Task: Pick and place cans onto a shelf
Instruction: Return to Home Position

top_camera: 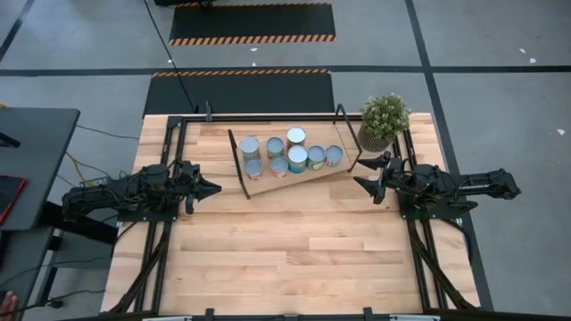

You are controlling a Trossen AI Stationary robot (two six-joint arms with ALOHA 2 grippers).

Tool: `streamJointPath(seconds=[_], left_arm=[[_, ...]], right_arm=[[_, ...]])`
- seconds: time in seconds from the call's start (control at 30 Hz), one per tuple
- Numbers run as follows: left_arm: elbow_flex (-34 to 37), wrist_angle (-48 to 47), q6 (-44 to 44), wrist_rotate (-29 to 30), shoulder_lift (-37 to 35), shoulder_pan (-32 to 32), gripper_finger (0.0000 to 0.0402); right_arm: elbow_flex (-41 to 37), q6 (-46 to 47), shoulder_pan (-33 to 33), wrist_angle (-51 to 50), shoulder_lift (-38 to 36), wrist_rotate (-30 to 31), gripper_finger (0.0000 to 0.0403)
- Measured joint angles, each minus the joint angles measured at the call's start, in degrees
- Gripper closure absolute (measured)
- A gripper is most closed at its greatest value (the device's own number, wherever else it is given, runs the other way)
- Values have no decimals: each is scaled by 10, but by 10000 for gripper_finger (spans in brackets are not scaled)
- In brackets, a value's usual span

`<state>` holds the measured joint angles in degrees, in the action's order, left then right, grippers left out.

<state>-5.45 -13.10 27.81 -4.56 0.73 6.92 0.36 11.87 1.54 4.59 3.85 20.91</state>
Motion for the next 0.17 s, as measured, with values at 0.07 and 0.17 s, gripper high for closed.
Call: streamJointPath(seconds=[0.07, 0.17], left_arm=[[0, 0, 0, 0, 0, 0, 367], [0, 0, 0, 0, 0, 0, 367]], right_arm=[[0, 0, 0, 0, 0, 0, 55], [0, 0, 0, 0, 0, 0, 55]])
